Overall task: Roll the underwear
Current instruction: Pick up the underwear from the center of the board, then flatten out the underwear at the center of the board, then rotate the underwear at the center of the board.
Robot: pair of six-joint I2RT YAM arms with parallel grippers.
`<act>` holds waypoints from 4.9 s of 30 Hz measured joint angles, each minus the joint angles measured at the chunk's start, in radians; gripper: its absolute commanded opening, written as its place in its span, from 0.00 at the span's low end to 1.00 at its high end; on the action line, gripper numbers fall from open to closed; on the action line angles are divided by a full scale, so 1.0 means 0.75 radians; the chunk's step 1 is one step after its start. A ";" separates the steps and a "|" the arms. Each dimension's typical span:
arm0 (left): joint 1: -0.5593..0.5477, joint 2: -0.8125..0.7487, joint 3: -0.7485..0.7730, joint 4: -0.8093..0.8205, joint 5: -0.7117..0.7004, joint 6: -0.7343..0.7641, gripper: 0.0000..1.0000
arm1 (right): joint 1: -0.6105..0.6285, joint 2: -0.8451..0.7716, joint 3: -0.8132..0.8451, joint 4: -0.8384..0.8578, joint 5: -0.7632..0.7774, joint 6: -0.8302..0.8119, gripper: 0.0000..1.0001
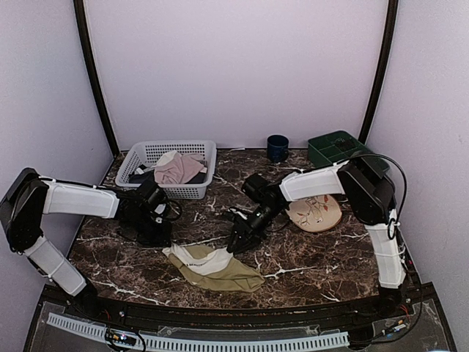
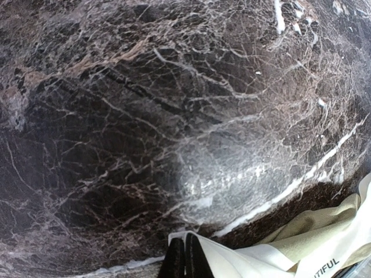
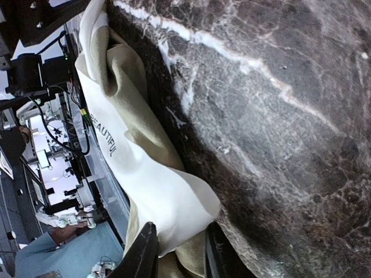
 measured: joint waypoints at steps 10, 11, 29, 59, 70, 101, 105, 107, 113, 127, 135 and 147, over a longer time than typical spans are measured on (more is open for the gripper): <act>0.000 -0.085 0.039 -0.087 -0.049 0.003 0.00 | -0.026 -0.121 0.032 -0.049 0.066 -0.021 0.00; 0.000 -0.111 0.068 -0.106 -0.064 0.011 0.00 | -0.041 -0.176 0.011 -0.047 0.089 -0.023 0.00; 0.000 -0.281 0.964 -0.141 -0.171 0.508 0.00 | -0.342 -0.951 0.063 0.261 0.616 -0.232 0.00; 0.030 0.087 0.629 -0.169 -0.198 0.278 0.50 | -0.377 -0.638 -0.335 0.224 0.888 0.040 0.62; -0.160 -0.309 0.316 -0.164 -0.064 0.247 0.45 | -0.289 -0.690 -0.384 0.281 0.550 -0.025 0.47; -0.277 0.180 0.344 -0.231 -0.080 0.190 0.43 | -0.094 -0.568 -0.681 0.101 0.468 -0.218 0.20; -0.364 0.046 0.360 -0.246 -0.061 0.183 0.43 | -0.078 -0.691 -0.691 0.074 0.450 -0.182 0.20; -0.405 -0.031 0.356 -0.241 -0.040 0.153 0.43 | -0.085 -0.711 -0.647 0.079 0.458 -0.178 0.20; -0.484 -0.102 0.290 -0.188 0.004 0.057 0.43 | -0.086 -0.553 -0.514 0.129 0.474 -0.182 0.17; -0.606 0.011 0.240 -0.109 0.067 -0.024 0.38 | -0.091 -0.522 -0.682 0.218 0.499 -0.185 0.13; -0.619 0.146 0.212 -0.110 -0.001 -0.056 0.32 | -0.065 -0.729 -0.915 0.245 0.493 -0.048 0.23; -0.313 0.415 0.526 -0.215 -0.173 0.222 0.38 | -0.042 -0.924 -0.824 0.207 0.509 0.076 0.33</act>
